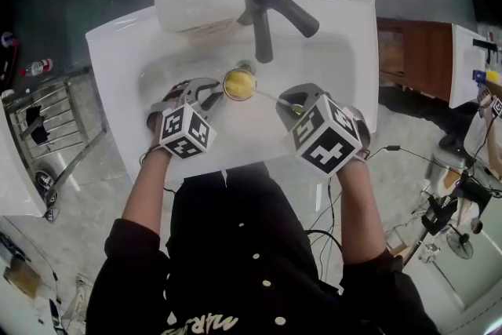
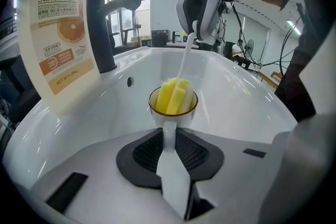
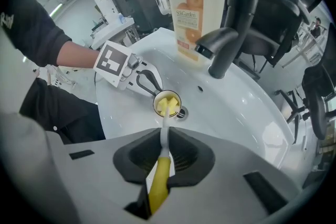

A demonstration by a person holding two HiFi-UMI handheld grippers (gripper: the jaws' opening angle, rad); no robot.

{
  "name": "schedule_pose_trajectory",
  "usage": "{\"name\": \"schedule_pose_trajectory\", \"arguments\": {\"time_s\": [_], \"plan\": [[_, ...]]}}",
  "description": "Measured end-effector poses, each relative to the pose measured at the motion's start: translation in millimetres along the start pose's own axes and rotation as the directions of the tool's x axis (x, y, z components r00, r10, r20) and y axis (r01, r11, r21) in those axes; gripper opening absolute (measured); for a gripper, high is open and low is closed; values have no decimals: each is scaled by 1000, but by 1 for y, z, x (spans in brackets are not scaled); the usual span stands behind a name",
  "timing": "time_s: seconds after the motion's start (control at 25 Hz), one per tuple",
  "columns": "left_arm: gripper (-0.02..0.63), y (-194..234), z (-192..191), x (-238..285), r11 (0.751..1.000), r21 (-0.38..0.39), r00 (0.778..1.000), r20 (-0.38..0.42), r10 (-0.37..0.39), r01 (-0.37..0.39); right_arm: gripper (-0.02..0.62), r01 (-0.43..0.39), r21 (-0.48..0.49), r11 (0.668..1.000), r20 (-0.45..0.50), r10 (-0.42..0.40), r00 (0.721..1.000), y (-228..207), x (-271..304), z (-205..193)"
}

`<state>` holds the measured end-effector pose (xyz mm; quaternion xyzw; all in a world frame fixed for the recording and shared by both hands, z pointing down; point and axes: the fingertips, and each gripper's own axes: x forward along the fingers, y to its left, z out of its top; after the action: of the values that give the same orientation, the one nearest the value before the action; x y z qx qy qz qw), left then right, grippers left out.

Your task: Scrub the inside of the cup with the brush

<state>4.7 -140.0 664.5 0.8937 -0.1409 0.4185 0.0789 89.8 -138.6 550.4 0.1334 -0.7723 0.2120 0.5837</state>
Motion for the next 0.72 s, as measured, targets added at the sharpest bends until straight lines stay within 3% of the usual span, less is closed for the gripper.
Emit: {"name": "schedule_pose_trajectory", "arguments": {"time_s": [0.72], "plan": [[91, -2, -2, 1, 1000, -18, 998, -56, -5, 4, 49, 116, -29, 993, 93, -113, 989, 7, -56, -22]]}}
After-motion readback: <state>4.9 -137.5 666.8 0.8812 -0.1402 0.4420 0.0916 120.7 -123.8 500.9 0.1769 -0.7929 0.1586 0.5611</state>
